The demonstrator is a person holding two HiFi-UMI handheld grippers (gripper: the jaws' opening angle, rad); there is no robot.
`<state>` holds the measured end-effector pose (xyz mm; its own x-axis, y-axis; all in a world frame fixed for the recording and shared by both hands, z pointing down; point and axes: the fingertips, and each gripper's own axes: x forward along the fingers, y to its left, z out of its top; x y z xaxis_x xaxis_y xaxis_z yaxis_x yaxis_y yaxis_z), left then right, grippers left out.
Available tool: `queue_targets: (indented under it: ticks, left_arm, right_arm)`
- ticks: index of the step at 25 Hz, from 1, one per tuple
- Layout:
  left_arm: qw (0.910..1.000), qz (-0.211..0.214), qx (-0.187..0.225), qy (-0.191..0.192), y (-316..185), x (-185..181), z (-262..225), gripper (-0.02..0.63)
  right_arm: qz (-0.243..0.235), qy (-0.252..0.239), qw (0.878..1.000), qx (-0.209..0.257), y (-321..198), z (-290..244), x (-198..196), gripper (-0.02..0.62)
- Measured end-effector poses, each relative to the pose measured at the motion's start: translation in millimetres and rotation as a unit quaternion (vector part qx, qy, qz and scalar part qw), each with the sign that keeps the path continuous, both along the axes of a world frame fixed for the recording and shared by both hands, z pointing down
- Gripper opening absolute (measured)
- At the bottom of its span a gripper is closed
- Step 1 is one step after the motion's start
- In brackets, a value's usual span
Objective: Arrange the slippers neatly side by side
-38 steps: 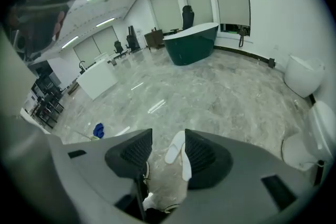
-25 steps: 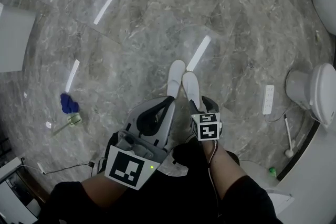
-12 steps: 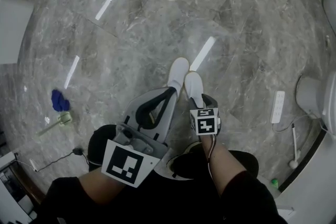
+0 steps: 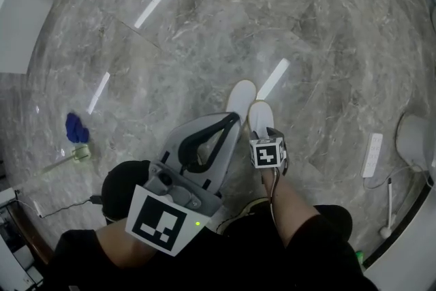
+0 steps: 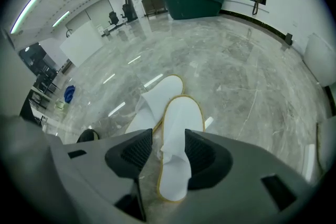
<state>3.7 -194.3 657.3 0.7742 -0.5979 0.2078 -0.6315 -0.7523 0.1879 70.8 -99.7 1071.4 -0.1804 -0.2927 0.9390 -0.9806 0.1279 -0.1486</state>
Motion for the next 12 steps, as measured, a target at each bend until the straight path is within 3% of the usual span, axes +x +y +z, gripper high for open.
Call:
queue_targets:
  ticks: [12]
  left_arm:
    - [0.9988, -0.021, 0.026, -0.037, -29.4, -8.2, 14.7, 0.002]
  right_arm:
    - [0.003, 0.006, 0.999, -0.034, 0.8, 47.4, 4.6, 0.170]
